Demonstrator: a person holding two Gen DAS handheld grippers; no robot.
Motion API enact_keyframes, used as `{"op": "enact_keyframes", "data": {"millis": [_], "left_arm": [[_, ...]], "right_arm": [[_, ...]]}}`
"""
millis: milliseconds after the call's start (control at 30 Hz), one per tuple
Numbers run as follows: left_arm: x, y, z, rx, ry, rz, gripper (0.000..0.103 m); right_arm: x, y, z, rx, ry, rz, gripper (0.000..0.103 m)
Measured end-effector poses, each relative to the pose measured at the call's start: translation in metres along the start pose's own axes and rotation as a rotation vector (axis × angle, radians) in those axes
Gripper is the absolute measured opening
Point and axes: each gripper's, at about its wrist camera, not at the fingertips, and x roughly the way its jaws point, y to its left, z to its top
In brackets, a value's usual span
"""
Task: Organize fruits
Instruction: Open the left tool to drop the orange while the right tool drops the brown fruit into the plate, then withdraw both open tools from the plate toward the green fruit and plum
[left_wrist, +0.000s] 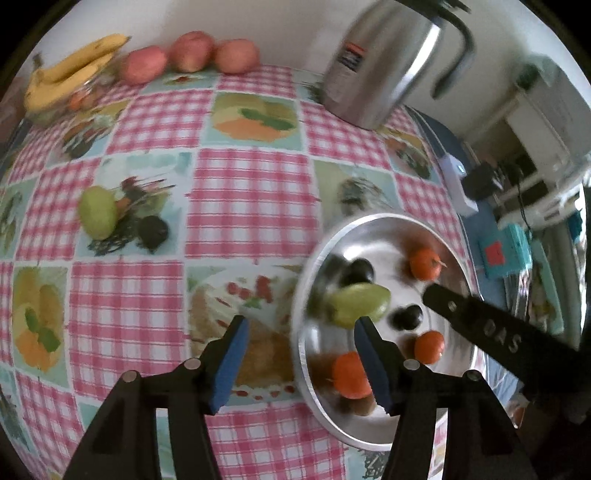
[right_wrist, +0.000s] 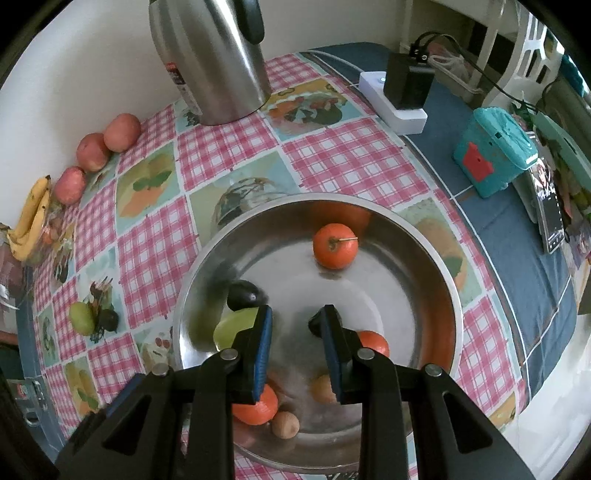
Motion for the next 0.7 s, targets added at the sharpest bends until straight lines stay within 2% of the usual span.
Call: {"op": "enact_keyframes", "data": {"millis": [133,267,400,567,700], "left_arm": [[-0.008,0.024,0.006,-0.08,-0.027,0.023,0.064],[-0.016,0.048,0.009,-0.136,-0.055,0.061,0.075],[-0.019,0.066,0.012,-0.186,-0.074,0.095,0.08],[-0.022,0.073,0.013,-0.2,-0.082,0.104,0.083],[-0.021,0.072,0.013,-0.192,-0.079,0.107,0.084]], "right_arm": [[0.001,0.004,-0.001,-0.008,-0.001,0.004,0.028],[0.001,0.006,-0.002,-0.012,-0.008,0.009,0.028],[0.0,0.011,-0.002,-0.045,-0.024,0.003,0.028],[0.0,0.014,-0.003,-0.072,-0.031,0.049,0.028],[0.001,0.02,-0.005,-0.115,-0.049,0.014,0.028]]}}
